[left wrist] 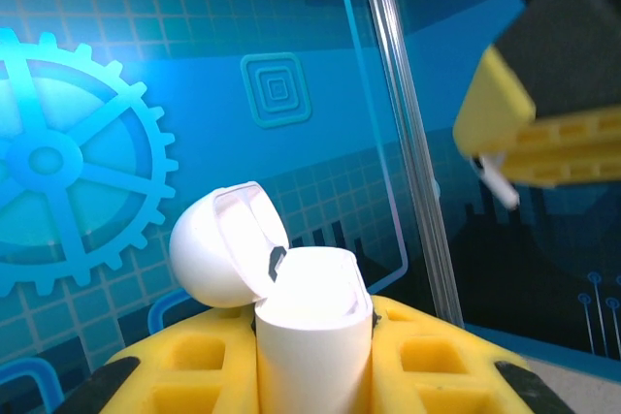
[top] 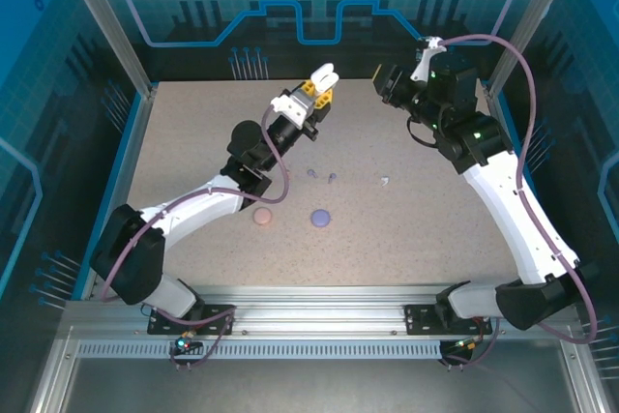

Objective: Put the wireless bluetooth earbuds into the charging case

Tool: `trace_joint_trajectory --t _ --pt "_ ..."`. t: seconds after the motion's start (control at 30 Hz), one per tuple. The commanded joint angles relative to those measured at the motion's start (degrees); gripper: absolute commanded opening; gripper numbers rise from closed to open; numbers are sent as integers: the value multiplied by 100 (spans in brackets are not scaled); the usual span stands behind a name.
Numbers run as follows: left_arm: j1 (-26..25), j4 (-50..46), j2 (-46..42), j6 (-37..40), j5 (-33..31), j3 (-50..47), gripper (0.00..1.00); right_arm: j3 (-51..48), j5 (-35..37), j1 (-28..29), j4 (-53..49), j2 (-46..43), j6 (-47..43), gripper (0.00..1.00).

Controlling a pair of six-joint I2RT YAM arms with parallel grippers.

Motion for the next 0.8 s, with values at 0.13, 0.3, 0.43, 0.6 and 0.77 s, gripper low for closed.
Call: trace_joint_trajectory --t 0.13,0.3,0.43,0.6,0.77 --pt "-74 228 199 -266 -176 272 0 -811 -148 235 1810 -421 365 26" --pt "-134 295 311 -501 -267 349 0 -1278 -3 524 2740 -408 559 26" --pt "-153 283 337 -549 -279 388 0 -1263 84 700 3029 -231 688 26" --pt "-164 265 355 -572 -284 423 0 -1192 145 890 3307 -56 661 26" --pt "-189 257 364 -606 -281 489 0 -1301 166 1018 3699 77 623 26"
